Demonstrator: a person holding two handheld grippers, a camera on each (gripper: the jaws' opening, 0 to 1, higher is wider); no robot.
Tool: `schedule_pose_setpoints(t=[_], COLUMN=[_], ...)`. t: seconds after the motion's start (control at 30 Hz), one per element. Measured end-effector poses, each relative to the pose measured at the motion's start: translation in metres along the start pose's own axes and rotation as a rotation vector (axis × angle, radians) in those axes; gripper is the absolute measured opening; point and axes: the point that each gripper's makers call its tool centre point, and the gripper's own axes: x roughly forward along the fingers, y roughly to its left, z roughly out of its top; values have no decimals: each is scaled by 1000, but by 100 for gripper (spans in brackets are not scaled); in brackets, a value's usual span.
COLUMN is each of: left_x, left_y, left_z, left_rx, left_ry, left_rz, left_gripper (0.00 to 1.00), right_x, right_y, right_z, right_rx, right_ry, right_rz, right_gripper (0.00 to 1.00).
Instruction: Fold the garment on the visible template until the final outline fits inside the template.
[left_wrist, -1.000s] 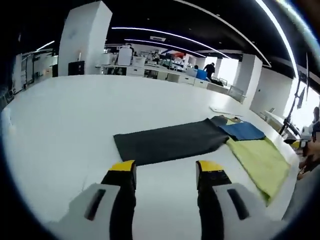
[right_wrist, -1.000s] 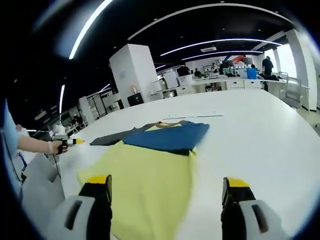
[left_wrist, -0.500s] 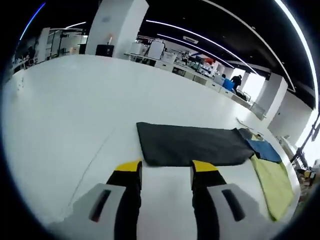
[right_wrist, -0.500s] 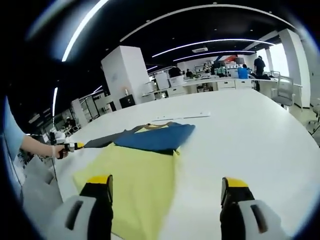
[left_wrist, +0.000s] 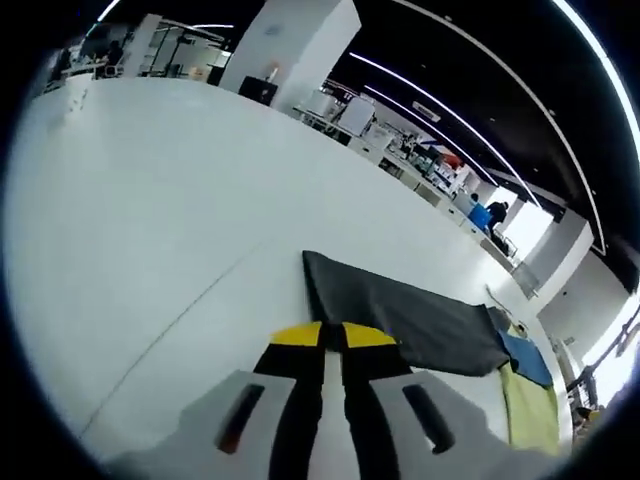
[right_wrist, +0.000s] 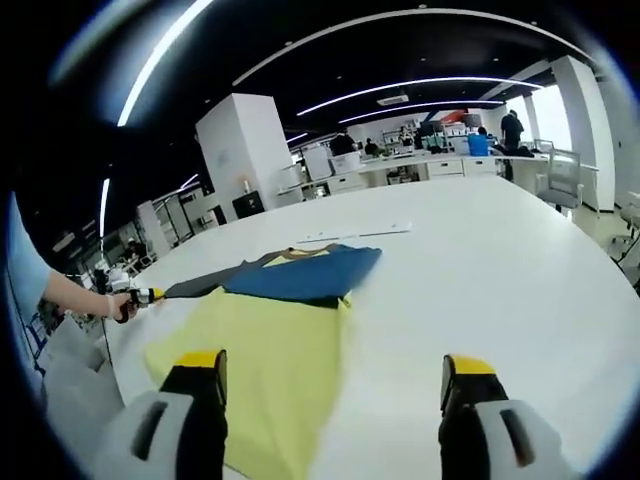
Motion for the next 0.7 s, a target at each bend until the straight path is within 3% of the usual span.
schedule_pose_setpoints(t=[0.1,0.2,0.4,0.7], left_x=[-3,-7,-11,-9], left_y=[-15,-21,-43,-95], left_z=[7,12,23,30], left_rx=[-55,-55,-104,-76], left_ry=[-35,-50,-82,-81], left_rz=[-67,-69,-134,-229], left_gripper=[0,0,0,0], right_x=[0,1,2,-6], right_y=[0,1,6,11], right_z=[1,3,4,6], right_rx=[1,11,15,22], right_ry=[-6,-22,-36,-61], right_rz=[0,1,14,16], right_gripper=[88,88,87,86])
